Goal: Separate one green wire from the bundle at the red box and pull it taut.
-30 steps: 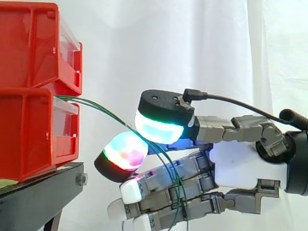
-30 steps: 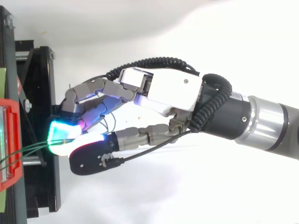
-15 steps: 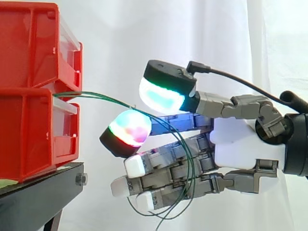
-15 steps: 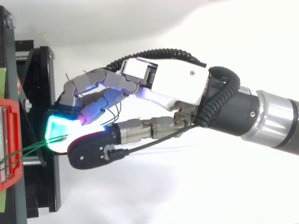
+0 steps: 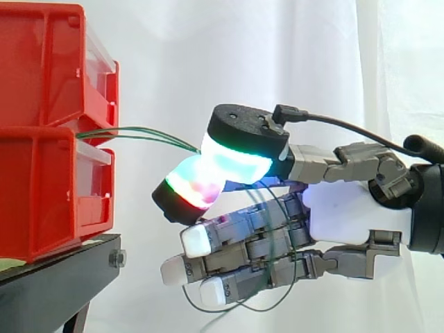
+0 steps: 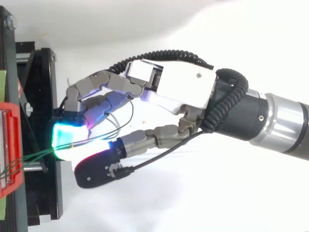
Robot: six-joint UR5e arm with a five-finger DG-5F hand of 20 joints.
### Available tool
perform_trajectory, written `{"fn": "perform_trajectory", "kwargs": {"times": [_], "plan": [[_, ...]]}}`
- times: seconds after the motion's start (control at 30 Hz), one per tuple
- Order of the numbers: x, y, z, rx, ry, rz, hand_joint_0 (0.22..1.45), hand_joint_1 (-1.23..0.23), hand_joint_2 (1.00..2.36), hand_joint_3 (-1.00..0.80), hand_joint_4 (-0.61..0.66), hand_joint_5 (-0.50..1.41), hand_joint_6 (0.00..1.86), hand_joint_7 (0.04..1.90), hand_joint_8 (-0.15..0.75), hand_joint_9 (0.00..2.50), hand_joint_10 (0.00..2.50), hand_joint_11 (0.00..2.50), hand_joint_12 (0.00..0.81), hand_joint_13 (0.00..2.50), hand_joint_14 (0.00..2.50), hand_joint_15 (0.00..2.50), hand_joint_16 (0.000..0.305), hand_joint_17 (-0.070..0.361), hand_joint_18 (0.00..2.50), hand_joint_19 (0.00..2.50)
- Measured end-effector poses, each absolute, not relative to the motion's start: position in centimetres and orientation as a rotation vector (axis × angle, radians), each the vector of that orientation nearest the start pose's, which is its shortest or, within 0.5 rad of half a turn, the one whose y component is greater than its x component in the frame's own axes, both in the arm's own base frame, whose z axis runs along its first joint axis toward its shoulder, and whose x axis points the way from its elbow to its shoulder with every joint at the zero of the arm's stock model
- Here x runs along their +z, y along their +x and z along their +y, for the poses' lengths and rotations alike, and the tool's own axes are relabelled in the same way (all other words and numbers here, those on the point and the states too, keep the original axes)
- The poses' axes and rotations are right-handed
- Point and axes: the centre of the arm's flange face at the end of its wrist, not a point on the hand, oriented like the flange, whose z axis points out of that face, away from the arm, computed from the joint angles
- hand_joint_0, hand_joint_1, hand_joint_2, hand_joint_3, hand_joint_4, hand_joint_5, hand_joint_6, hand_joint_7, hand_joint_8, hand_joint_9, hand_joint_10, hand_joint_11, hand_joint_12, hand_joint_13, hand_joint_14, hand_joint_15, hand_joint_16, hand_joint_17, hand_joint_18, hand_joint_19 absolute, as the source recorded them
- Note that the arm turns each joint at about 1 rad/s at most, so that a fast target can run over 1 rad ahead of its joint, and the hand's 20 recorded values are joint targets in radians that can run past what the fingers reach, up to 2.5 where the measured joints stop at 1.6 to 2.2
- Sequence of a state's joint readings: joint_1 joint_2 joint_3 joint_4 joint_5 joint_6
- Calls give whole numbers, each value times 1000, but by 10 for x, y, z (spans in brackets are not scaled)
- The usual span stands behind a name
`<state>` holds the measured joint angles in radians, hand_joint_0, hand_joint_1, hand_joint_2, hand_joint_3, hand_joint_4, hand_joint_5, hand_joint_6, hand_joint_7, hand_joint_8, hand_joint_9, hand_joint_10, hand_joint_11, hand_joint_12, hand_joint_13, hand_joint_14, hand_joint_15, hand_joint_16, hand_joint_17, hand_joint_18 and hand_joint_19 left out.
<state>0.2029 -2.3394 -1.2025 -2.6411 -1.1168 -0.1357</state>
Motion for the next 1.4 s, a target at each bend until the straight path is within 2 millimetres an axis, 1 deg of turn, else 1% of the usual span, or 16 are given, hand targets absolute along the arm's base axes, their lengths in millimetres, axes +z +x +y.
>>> {"fn": "perform_trajectory", "kwargs": {"times": [0.07, 0.13, 0.23, 0.27, 0.37, 0.47, 0.53, 0.77, 0.87, 0.9, 1.0, 1.03, 1.13, 1.27, 1.33, 1.4], "plan": [[225, 776, -21, 978, 1185, 1015, 534, -659, 1000, -500, 196, -173, 888, 1100, 313, 822, 13, 493, 355, 678, 9, 277, 52, 117, 705, 331], [225, 776, -21, 973, 1181, 1018, 520, -593, 1000, -500, 201, -170, 881, 1098, 327, 840, 11, 497, 363, 687, 10, 283, 53, 118, 710, 344], [225, 776, -21, 968, 1177, 1021, 559, -546, 1001, -484, 192, -166, 871, 1121, 319, 845, 14, 492, 356, 689, 10, 287, 51, 114, 695, 366], [225, 776, -21, 967, 1176, 1022, 586, -567, 1008, -404, 187, -165, 870, 1150, 318, 846, 12, 502, 348, 687, 10, 289, 50, 111, 690, 370], [225, 776, -20, 967, 1176, 1023, 584, -634, 1016, -261, 181, -166, 875, 1198, 320, 847, 12, 497, 350, 686, 10, 289, 50, 112, 691, 360], [225, 776, -20, 967, 1176, 1023, 581, -701, 1019, -180, 163, -167, 880, 1230, 312, 824, 12, 501, 350, 685, 11, 290, 50, 112, 695, 352], [225, 776, -20, 968, 1177, 1023, 587, -739, 1019, -175, 140, -173, 892, 1184, 309, 809, 12, 499, 347, 679, 10, 290, 50, 112, 696, 352], [225, 776, -20, 967, 1176, 1024, 641, -839, 1014, -305, 111, -184, 901, 1130, 297, 779, 12, 508, 341, 670, 11, 279, 49, 111, 701, 318], [225, 776, -20, 967, 1175, 1024, 664, -857, 1000, -500, 156, -182, 894, 1117, 295, 778, 12, 501, 341, 670, 10, 273, 49, 111, 710, 316], [225, 776, -20, 967, 1176, 1024, 655, -850, 1000, -500, 165, -180, 892, 1113, 295, 778, 12, 508, 339, 670, 10, 277, 49, 110, 710, 316], [225, 776, -20, 966, 1176, 1024, 568, -778, 1000, -500, 189, -178, 891, 1107, 299, 791, 12, 517, 343, 679, 10, 286, 50, 112, 716, 333], [225, 776, -20, 967, 1175, 1024, 540, -721, 1000, -500, 192, -177, 889, 1099, 308, 804, 12, 507, 350, 684, 10, 292, 51, 115, 721, 339], [225, 776, -21, 966, 1176, 1022, 505, -616, 1000, -500, 199, -174, 881, 1098, 320, 819, 11, 496, 365, 694, 10, 291, 54, 121, 733, 353], [228, 776, -22, 969, 1174, 1018, 499, -512, 1000, -500, 206, -173, 870, 1110, 333, 838, 11, 493, 374, 703, 10, 301, 55, 123, 726, 364], [232, 775, -24, 969, 1173, 1015, 507, -506, 1000, -500, 203, -173, 869, 1110, 330, 836, 11, 486, 373, 700, 10, 305, 54, 122, 721, 375], [235, 775, -25, 967, 1172, 1015, 557, -531, 1002, -476, 191, -174, 866, 1119, 318, 831, 12, 494, 360, 691, 10, 309, 51, 115, 697, 390]]}}
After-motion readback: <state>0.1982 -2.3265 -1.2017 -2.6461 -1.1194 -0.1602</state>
